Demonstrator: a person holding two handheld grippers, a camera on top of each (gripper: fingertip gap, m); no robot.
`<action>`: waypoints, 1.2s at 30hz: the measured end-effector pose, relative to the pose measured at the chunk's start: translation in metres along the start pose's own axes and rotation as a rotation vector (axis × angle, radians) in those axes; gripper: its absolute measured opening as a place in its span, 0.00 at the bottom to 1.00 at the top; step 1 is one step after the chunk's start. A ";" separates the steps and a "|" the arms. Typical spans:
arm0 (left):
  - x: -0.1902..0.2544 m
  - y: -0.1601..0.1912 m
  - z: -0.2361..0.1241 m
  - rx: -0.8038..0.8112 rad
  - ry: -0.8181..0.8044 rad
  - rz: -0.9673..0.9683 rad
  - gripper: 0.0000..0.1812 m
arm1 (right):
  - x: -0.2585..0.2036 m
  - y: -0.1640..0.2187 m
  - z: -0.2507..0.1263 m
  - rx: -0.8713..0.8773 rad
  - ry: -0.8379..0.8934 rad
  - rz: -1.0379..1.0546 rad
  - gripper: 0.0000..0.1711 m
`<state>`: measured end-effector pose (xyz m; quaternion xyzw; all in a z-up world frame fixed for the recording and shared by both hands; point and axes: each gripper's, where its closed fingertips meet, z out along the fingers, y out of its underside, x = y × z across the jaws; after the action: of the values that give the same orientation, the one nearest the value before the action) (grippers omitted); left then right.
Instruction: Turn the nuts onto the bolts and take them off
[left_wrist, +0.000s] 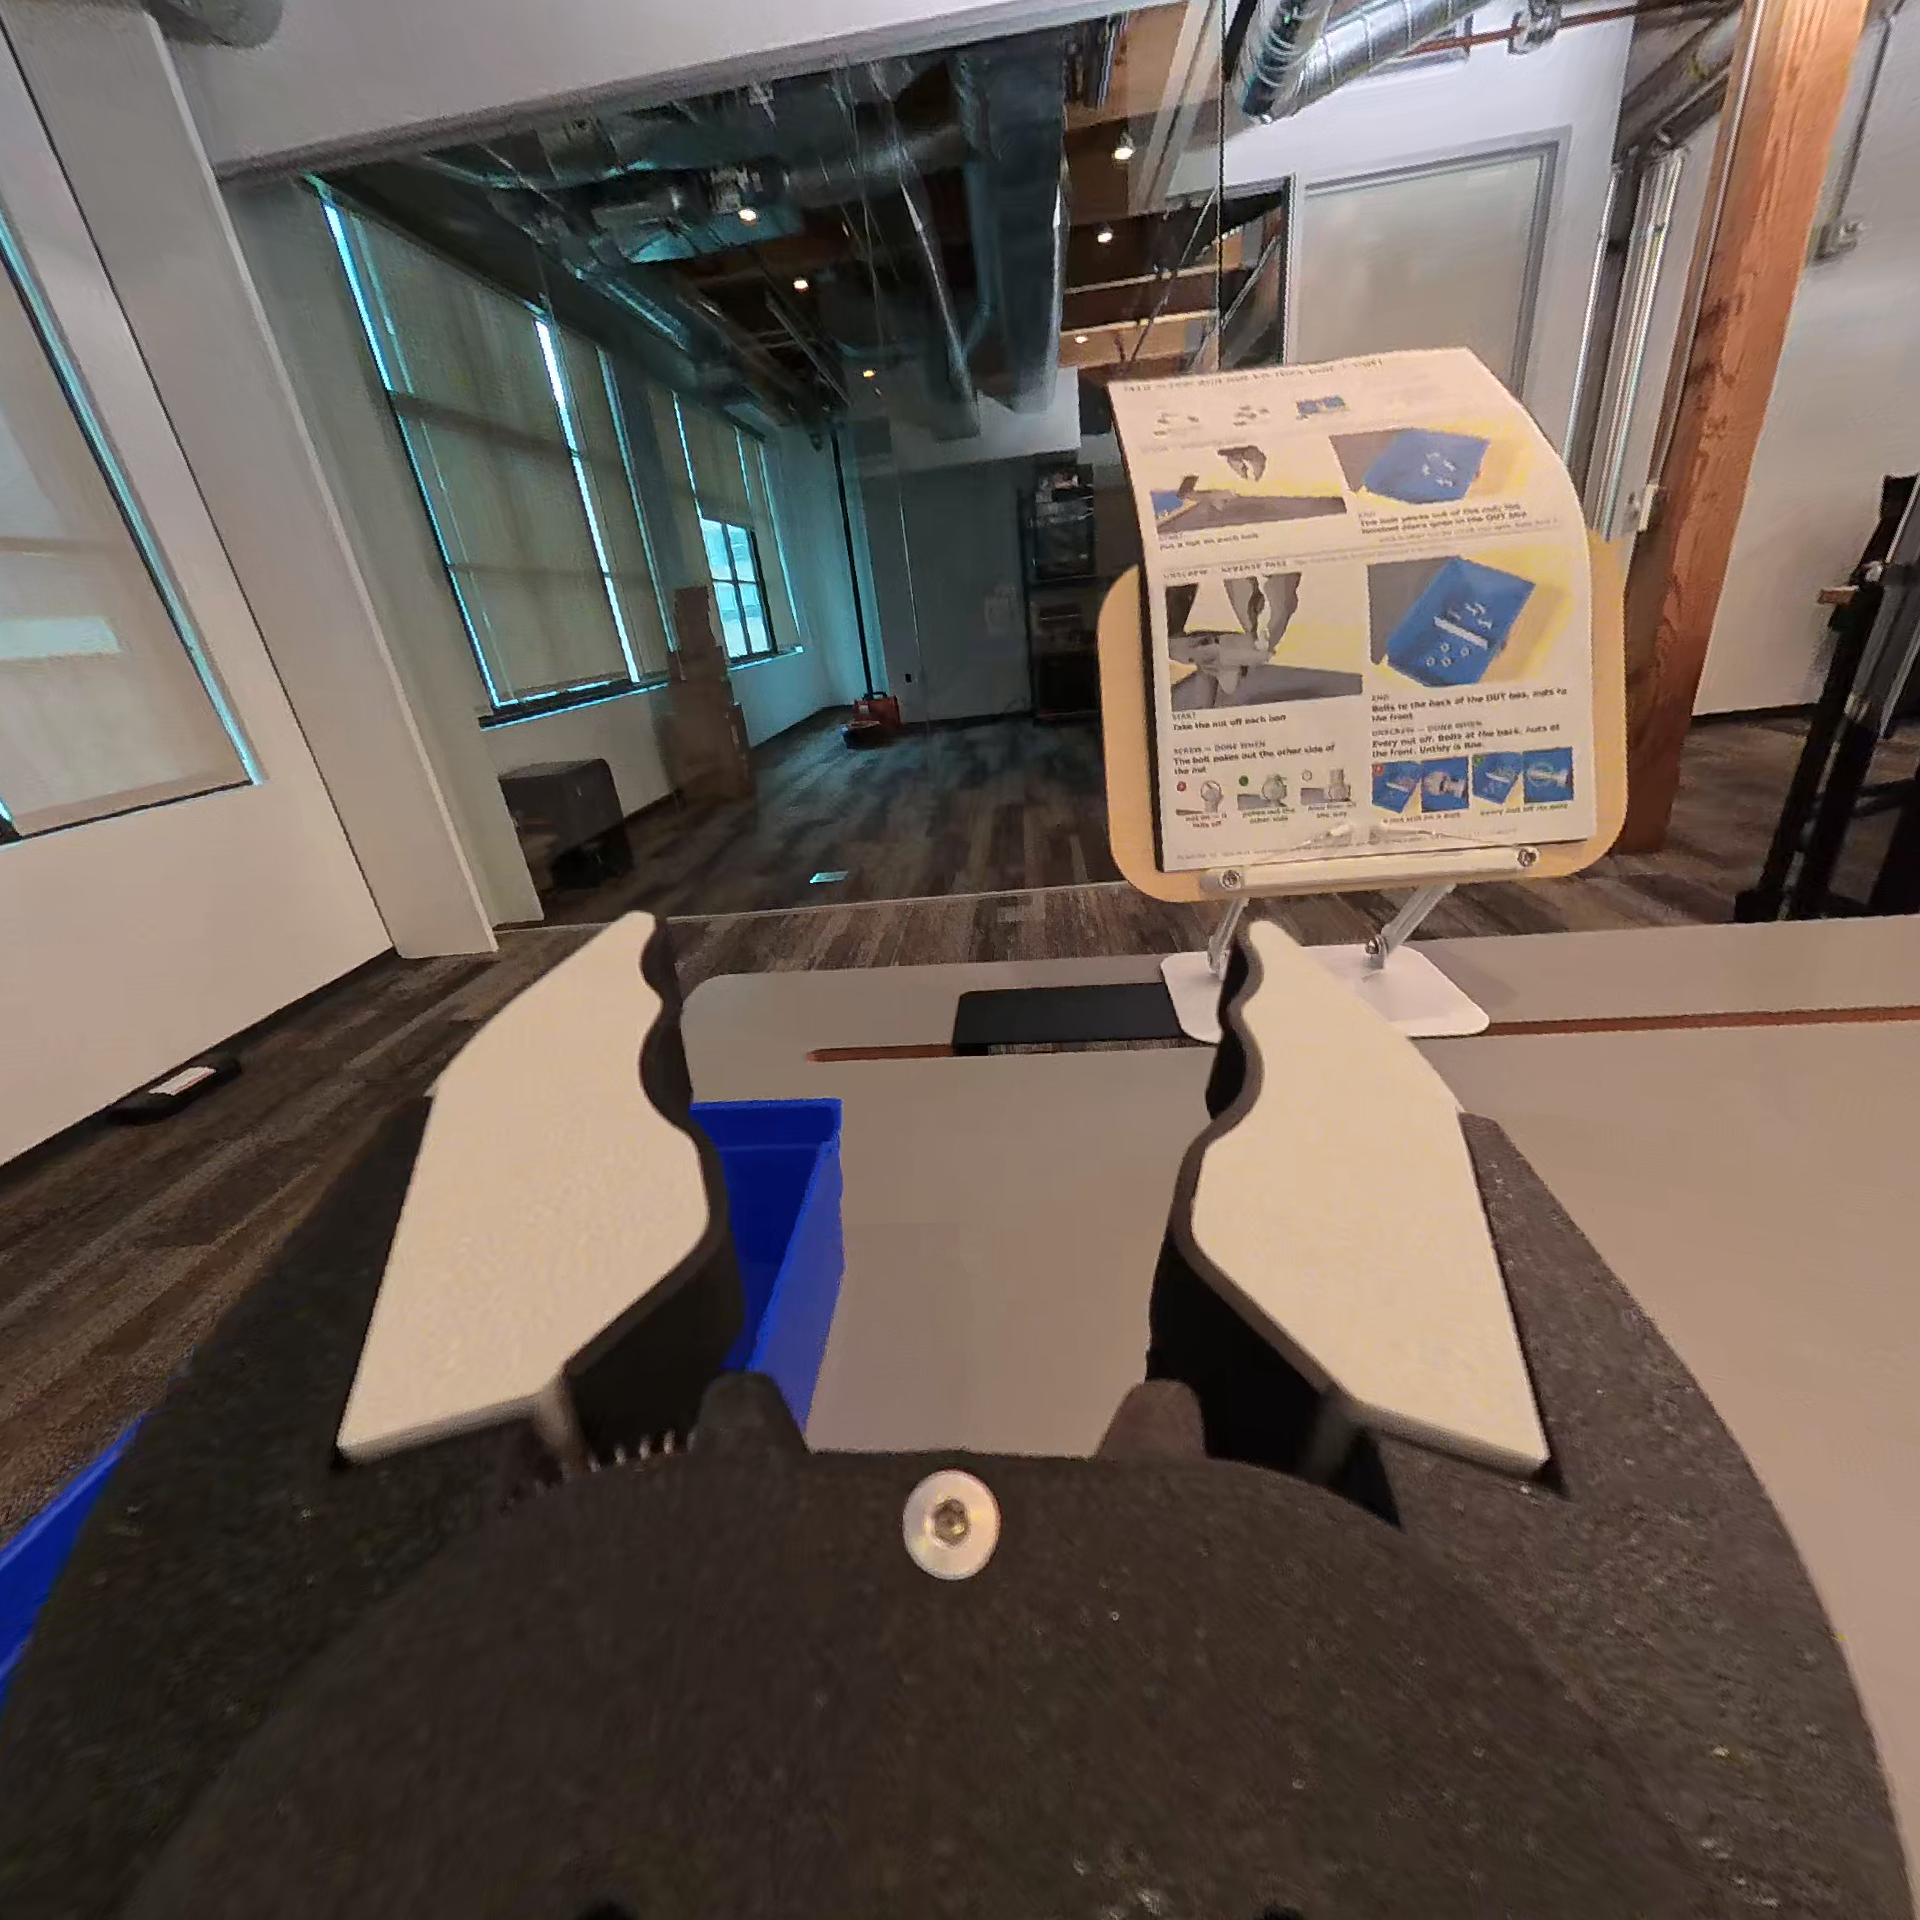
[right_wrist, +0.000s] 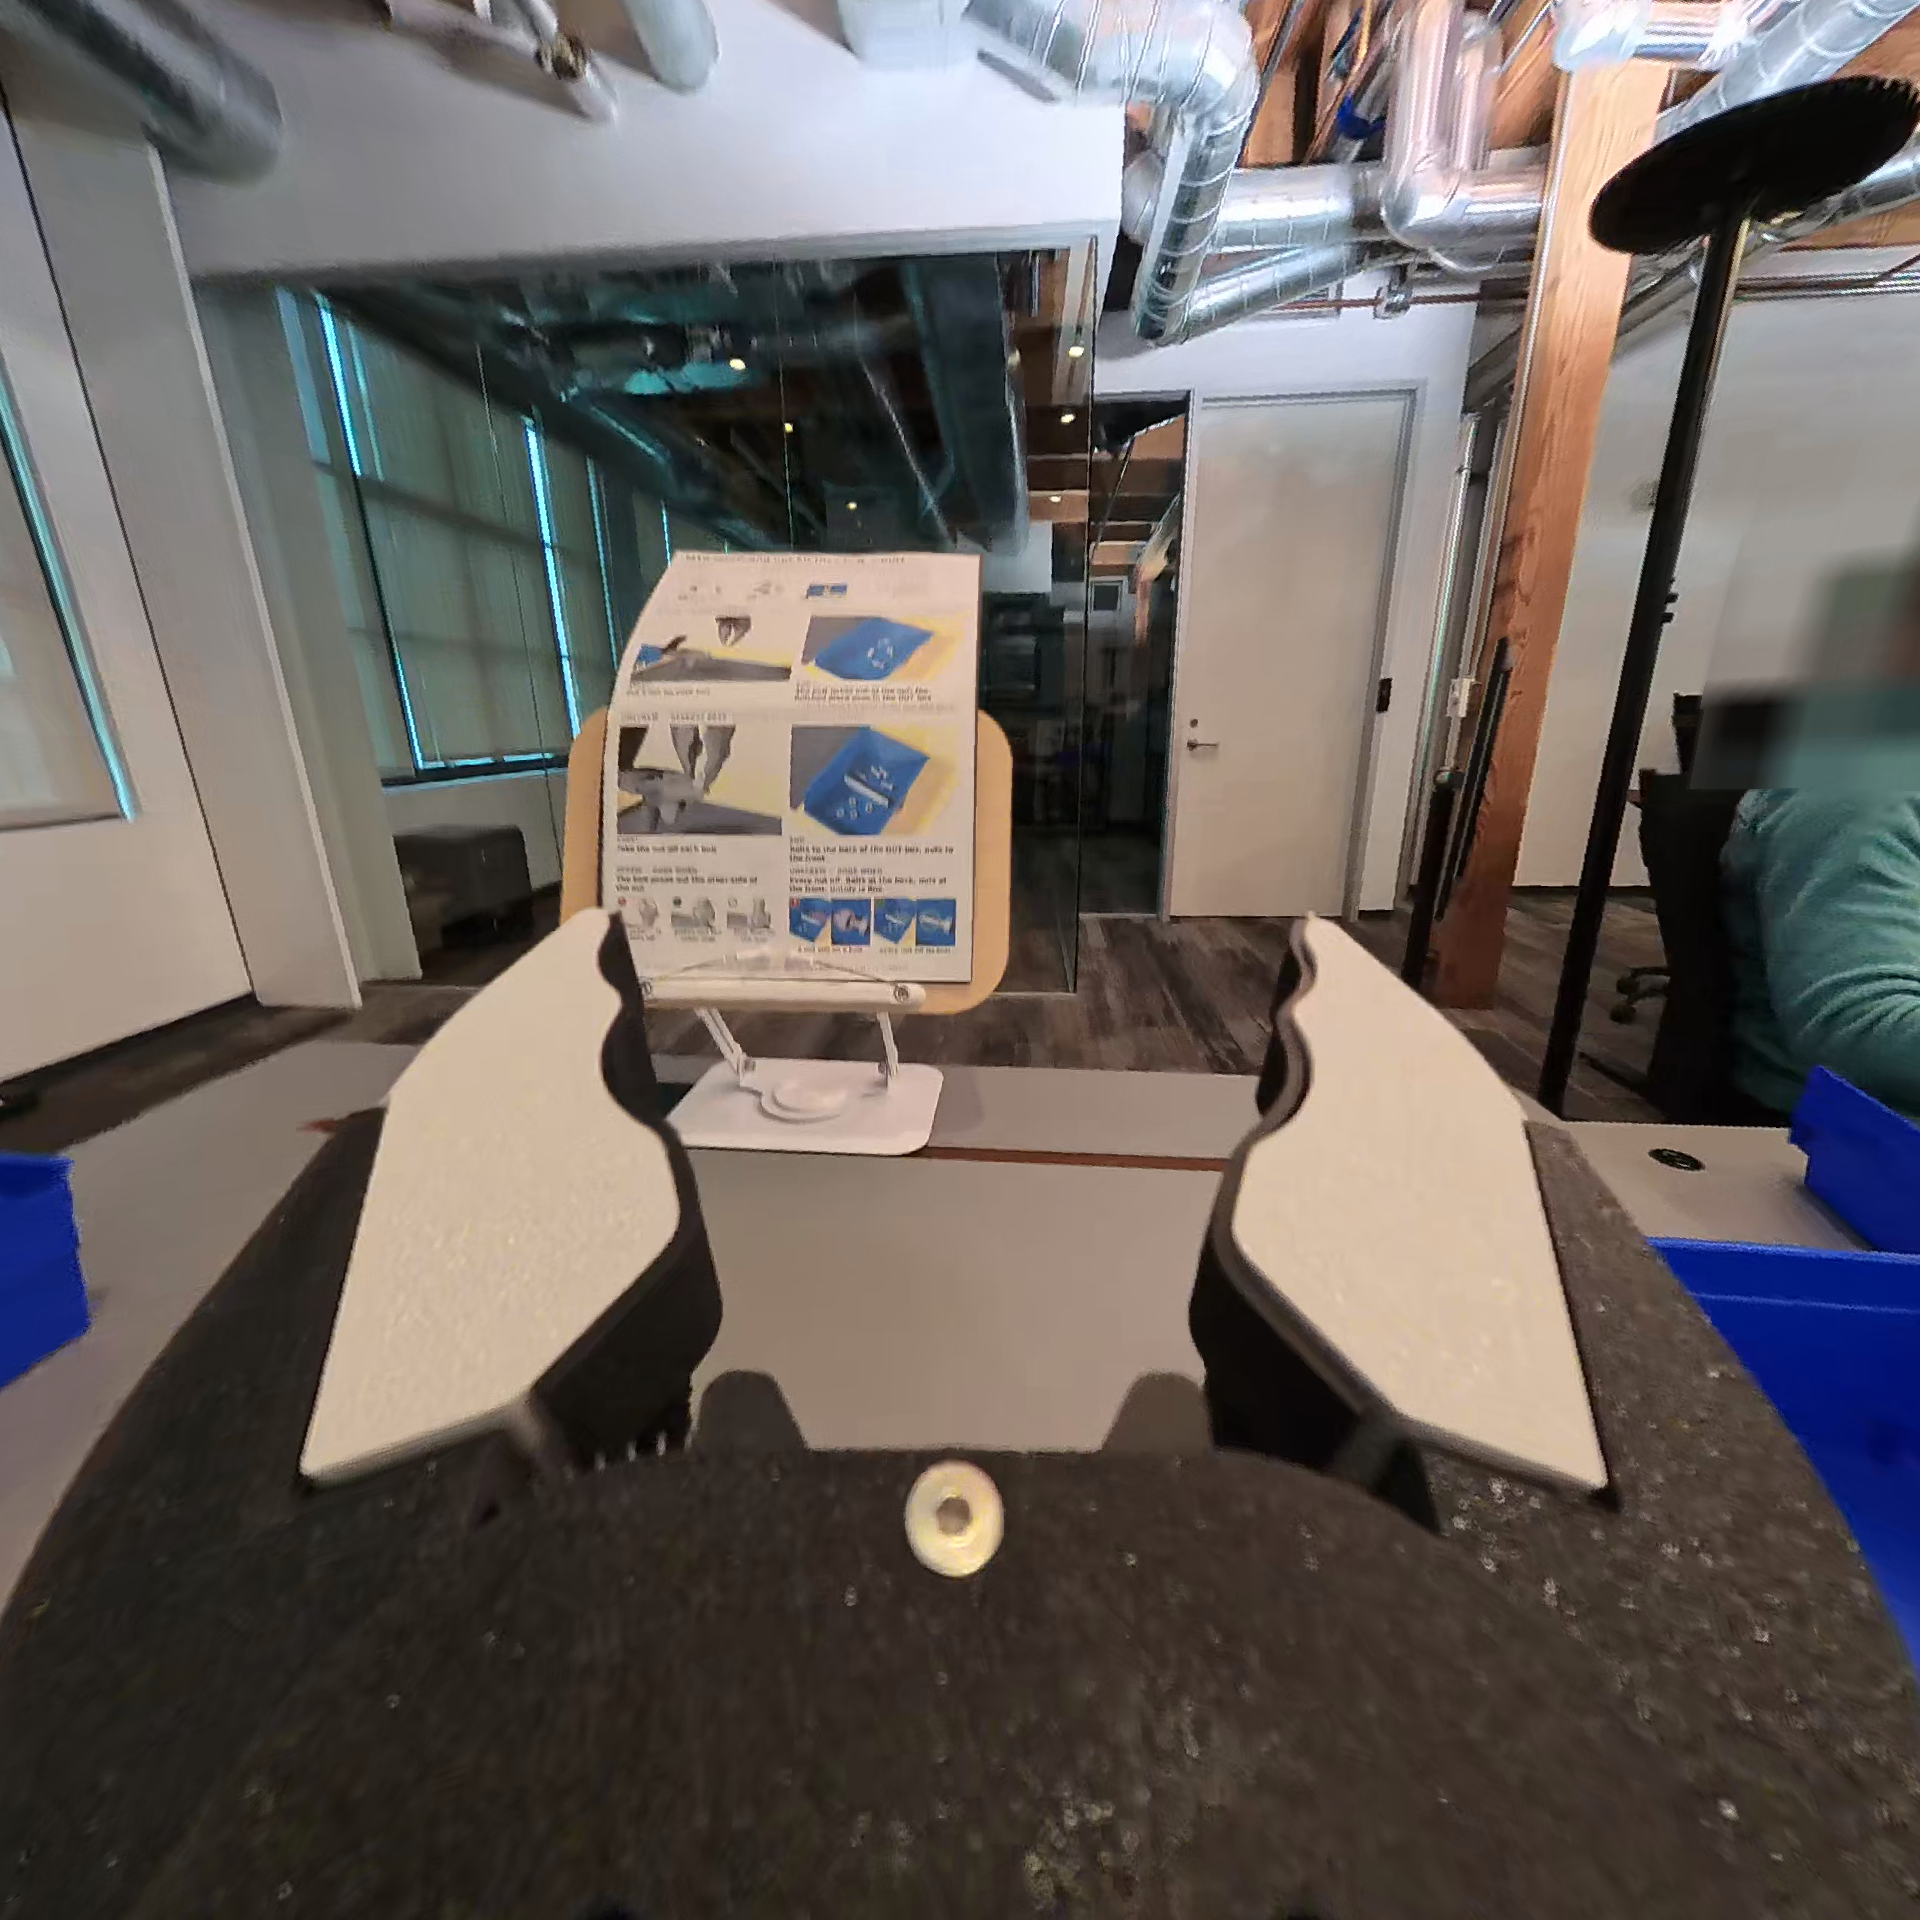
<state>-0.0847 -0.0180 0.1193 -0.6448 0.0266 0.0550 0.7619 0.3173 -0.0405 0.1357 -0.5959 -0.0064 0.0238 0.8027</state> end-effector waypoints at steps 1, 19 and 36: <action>-0.002 -0.004 -0.002 0.011 -0.004 0.004 0.54 | 0.002 -0.004 -0.002 0.005 0.003 0.004 0.66; -0.011 -0.015 -0.005 0.025 -0.018 -0.018 0.52 | 0.024 0.003 0.001 -0.052 -0.015 0.032 0.61; -0.016 -0.061 -0.028 0.252 0.155 -0.211 0.47 | 0.026 0.013 0.002 -0.079 -0.002 0.010 0.61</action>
<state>-0.0923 -0.0558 0.1760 -0.5458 0.0243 -0.0787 0.8339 0.3431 -0.0337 0.1231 -0.6270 -0.0053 0.0282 0.7785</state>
